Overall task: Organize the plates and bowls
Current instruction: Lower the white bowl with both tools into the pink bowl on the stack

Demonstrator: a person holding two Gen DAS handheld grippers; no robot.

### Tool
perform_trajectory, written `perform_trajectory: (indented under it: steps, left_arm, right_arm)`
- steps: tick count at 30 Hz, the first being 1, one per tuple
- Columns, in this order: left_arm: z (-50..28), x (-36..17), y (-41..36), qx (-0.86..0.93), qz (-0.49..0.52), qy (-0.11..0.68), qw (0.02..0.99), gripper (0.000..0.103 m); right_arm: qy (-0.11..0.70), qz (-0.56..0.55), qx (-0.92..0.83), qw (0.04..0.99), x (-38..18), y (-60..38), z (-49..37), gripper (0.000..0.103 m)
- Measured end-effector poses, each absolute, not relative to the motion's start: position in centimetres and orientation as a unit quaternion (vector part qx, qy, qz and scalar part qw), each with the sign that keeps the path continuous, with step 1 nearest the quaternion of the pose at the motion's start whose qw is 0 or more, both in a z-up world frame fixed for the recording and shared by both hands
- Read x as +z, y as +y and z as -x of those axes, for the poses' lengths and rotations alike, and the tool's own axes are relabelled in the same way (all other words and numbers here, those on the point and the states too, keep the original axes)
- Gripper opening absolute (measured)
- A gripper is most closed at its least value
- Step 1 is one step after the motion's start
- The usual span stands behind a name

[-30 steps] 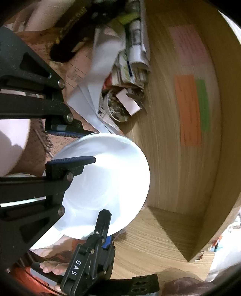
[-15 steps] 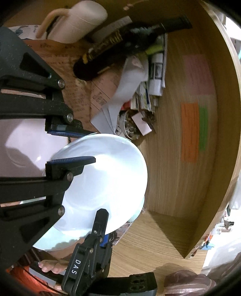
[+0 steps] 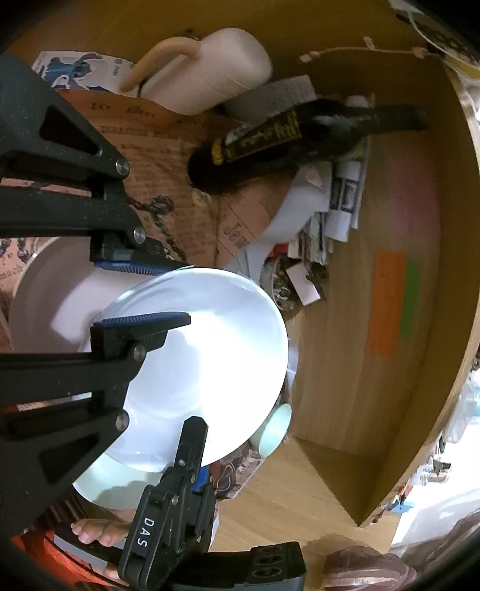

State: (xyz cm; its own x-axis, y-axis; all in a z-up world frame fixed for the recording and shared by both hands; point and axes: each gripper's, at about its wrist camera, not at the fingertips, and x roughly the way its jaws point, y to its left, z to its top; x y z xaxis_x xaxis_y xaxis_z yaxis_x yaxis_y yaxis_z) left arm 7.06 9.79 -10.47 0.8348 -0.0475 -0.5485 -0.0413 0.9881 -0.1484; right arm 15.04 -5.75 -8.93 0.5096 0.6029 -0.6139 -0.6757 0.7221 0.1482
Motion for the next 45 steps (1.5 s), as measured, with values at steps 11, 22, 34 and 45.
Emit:
perform_trajectory:
  steps: [11, 22, 34, 45]
  left_arm:
    - [-5.7, -12.7, 11.1, 0.016, 0.098, 0.306, 0.947, 0.019]
    - [-5.5, -14.2, 11.4, 0.021, 0.105, 0.327, 0.939, 0.019]
    - [-5.3, -14.9, 11.7, 0.015, 0.104, 0.332, 0.937, 0.019]
    - [-4.7, -14.6, 10.6, 0.026, 0.061, 0.336, 0.940, 0.019]
  right_arm:
    - [0.354, 0.067, 0.380, 0.852, -11.0, -3.6, -14.2, 0.019]
    - [0.378, 0.071, 0.382, 0.840, -12.7, -3.0, -14.1, 0.019]
    - [0.386, 0.080, 0.383, 0.835, -13.3, -2.7, -14.1, 0.019]
    - [0.368, 0.112, 0.378, 0.842, -13.2, -2.3, -13.6, 0.019]
